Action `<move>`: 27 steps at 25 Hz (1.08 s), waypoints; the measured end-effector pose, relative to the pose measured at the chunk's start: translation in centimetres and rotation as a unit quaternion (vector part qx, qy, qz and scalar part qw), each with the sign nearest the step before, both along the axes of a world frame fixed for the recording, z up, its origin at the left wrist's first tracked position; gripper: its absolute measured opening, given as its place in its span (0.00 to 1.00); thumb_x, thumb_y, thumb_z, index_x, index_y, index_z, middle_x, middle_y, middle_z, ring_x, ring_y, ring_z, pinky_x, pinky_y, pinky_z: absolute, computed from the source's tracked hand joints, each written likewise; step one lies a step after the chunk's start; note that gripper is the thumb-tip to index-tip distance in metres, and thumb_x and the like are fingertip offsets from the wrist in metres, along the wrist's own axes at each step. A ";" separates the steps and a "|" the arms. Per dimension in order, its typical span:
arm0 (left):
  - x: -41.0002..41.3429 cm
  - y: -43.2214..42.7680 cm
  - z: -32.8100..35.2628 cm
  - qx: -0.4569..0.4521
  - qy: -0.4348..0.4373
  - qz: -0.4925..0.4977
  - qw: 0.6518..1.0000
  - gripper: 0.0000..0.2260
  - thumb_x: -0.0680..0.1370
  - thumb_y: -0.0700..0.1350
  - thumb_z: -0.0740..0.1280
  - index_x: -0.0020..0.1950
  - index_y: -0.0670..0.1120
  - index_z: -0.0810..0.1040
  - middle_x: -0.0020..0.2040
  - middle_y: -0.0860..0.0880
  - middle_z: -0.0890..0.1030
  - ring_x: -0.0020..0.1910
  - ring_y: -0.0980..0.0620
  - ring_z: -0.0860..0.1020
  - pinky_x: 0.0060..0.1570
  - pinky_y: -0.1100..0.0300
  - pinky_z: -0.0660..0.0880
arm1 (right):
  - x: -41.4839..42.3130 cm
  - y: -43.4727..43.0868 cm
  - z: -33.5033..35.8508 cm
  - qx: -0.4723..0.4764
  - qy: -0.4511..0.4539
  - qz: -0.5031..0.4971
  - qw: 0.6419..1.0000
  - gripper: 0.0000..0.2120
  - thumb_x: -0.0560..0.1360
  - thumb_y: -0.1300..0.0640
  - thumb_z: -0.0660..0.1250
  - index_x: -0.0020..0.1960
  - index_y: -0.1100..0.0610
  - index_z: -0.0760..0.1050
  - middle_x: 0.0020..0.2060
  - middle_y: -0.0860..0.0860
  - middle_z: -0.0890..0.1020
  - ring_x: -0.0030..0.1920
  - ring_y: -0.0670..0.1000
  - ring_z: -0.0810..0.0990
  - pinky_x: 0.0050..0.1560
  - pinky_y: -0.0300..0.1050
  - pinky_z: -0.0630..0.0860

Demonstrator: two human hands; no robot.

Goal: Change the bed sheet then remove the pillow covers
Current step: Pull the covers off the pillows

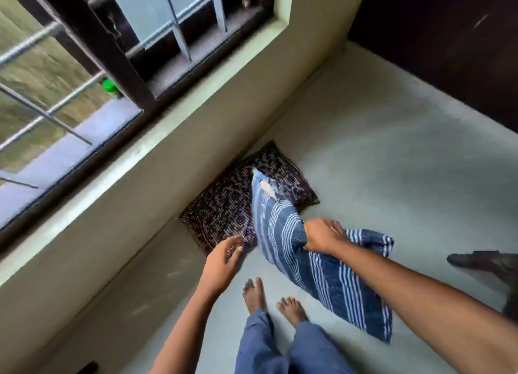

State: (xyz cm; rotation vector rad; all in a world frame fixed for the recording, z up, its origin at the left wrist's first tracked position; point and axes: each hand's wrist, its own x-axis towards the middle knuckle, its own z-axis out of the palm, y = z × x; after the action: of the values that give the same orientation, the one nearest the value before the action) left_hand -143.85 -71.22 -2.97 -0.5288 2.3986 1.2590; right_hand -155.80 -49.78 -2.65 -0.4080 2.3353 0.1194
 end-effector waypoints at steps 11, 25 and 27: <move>18.6 6.1 8.1 -0.216 -0.064 -0.009 0.974 0.48 0.61 0.75 0.59 0.76 0.57 0.48 0.77 0.55 0.51 0.76 0.51 0.46 0.71 0.40 0.43 | 11.6 -3.3 12.7 -0.240 0.031 0.470 0.849 0.24 0.71 0.59 0.66 0.63 0.40 0.72 0.54 0.48 0.76 0.56 0.55 0.77 0.45 0.49 0.73; 46.1 13.3 14.0 -0.377 0.027 0.669 0.640 0.19 0.71 0.57 0.60 0.51 0.48 0.83 0.37 0.46 0.84 0.36 0.44 0.81 0.33 0.61 0.74 | 38.4 -21.7 20.9 -0.453 -0.109 0.745 0.477 0.24 0.59 0.60 0.67 0.53 0.45 0.81 0.36 0.49 0.75 0.35 0.54 0.79 0.29 0.39 0.65; 51.3 13.3 15.4 -0.444 -0.027 0.686 0.575 0.11 0.69 0.50 0.67 0.42 0.45 0.84 0.27 0.44 0.81 0.24 0.44 0.79 0.23 0.65 0.69 | 44.8 -23.6 20.9 -0.454 -0.152 0.750 0.457 0.24 0.60 0.59 0.66 0.55 0.47 0.81 0.37 0.49 0.75 0.36 0.55 0.78 0.31 0.41 0.65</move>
State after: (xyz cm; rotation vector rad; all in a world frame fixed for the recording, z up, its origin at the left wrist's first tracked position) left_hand -92.50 -57.92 12.47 -2.9985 2.1077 0.0136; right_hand -111.00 -73.41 18.25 -2.6080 0.7297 -0.3793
